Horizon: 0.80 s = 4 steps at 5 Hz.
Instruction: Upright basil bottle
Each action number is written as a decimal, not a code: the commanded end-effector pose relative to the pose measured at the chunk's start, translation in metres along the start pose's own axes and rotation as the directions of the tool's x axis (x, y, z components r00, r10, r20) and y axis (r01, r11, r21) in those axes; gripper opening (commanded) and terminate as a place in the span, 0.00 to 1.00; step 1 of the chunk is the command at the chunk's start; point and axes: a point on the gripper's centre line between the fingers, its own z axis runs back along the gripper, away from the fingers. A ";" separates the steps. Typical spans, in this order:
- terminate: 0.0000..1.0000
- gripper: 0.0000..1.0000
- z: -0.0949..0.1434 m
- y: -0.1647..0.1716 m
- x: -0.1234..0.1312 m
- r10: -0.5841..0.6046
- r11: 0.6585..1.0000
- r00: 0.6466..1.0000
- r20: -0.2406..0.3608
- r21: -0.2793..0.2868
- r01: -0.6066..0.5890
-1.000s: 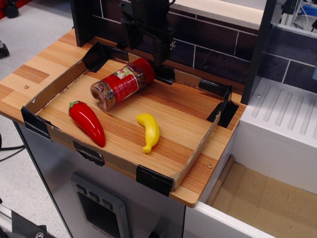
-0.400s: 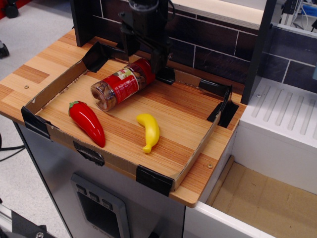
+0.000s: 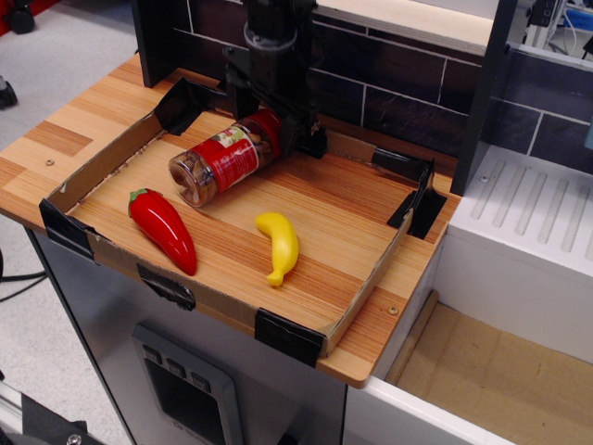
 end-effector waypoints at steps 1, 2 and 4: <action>0.00 1.00 0.004 0.001 0.015 -0.002 0.999 0.999 0.032 0.039 0.000; 0.00 1.00 0.006 0.004 0.019 0.001 0.999 0.998 0.063 0.054 -0.005; 0.00 0.00 0.048 0.019 0.029 0.013 0.992 0.980 0.200 0.122 -0.038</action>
